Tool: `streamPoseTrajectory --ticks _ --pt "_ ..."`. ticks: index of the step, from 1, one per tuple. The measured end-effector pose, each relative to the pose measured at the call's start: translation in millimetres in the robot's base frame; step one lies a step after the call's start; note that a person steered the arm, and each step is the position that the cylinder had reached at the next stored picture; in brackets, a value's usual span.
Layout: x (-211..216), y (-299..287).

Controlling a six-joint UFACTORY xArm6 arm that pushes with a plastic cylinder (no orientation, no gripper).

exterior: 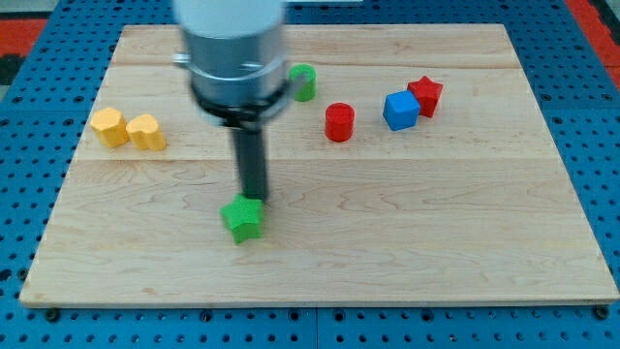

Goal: Push the green star to the bottom left

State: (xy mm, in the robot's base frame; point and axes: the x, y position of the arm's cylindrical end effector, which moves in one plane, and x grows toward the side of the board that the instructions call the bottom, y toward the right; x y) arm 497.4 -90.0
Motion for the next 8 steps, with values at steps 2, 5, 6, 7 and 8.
streamPoseTrajectory --ticks 2,5,6,7,8 --pt "16 73" --pt "-1 -43" --pt "2 -87" --pt "37 -149" --pt "37 -106"
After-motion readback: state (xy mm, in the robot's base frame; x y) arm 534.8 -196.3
